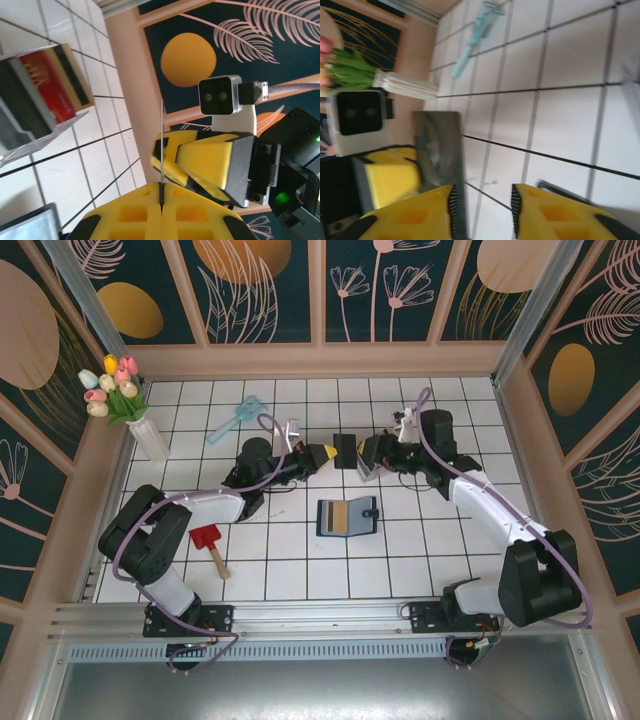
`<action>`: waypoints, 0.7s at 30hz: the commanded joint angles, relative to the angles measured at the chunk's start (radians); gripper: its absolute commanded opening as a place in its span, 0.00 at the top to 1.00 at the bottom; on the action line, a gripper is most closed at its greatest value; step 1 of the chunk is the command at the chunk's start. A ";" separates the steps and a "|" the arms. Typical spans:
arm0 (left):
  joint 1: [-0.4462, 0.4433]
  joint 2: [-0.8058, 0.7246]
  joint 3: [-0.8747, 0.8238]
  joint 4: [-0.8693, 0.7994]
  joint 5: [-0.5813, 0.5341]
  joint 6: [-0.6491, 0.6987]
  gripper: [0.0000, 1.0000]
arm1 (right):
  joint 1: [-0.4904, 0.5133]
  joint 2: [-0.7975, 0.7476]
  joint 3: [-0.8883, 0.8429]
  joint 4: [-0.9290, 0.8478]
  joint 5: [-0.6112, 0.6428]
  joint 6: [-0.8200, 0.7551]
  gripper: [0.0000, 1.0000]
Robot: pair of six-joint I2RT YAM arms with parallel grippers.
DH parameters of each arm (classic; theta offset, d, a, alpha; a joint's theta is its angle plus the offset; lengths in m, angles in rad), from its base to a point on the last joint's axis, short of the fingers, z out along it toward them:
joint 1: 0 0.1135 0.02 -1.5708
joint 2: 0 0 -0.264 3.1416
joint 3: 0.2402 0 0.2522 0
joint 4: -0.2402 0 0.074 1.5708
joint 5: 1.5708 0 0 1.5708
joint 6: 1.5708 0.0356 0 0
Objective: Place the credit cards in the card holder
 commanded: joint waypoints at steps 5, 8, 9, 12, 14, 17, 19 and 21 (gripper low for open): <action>-0.040 -0.065 -0.130 -0.232 -0.118 0.104 1.00 | 0.017 -0.031 -0.190 -0.110 0.165 0.003 0.62; -0.088 -0.055 -0.145 -0.267 -0.135 0.119 1.00 | 0.041 -0.032 -0.231 -0.093 0.163 0.007 0.59; -0.105 -0.046 -0.143 -0.286 -0.143 0.127 1.00 | 0.051 -0.028 -0.238 -0.087 0.162 0.007 0.57; -0.135 -0.026 -0.150 -0.310 -0.167 0.132 1.00 | 0.069 -0.003 -0.250 -0.087 0.176 0.001 0.55; -0.140 -0.019 -0.157 -0.316 -0.186 0.130 1.00 | 0.081 0.013 -0.250 -0.098 0.210 0.003 0.55; -0.145 -0.006 -0.154 -0.305 -0.179 0.131 1.00 | 0.102 0.024 -0.251 -0.097 0.237 -0.001 0.57; -0.151 0.004 -0.153 -0.295 -0.181 0.134 1.00 | 0.107 0.039 -0.249 -0.099 0.253 -0.001 0.60; -0.156 0.017 -0.151 -0.292 -0.177 0.133 1.00 | 0.108 0.057 -0.250 -0.100 0.259 -0.004 0.62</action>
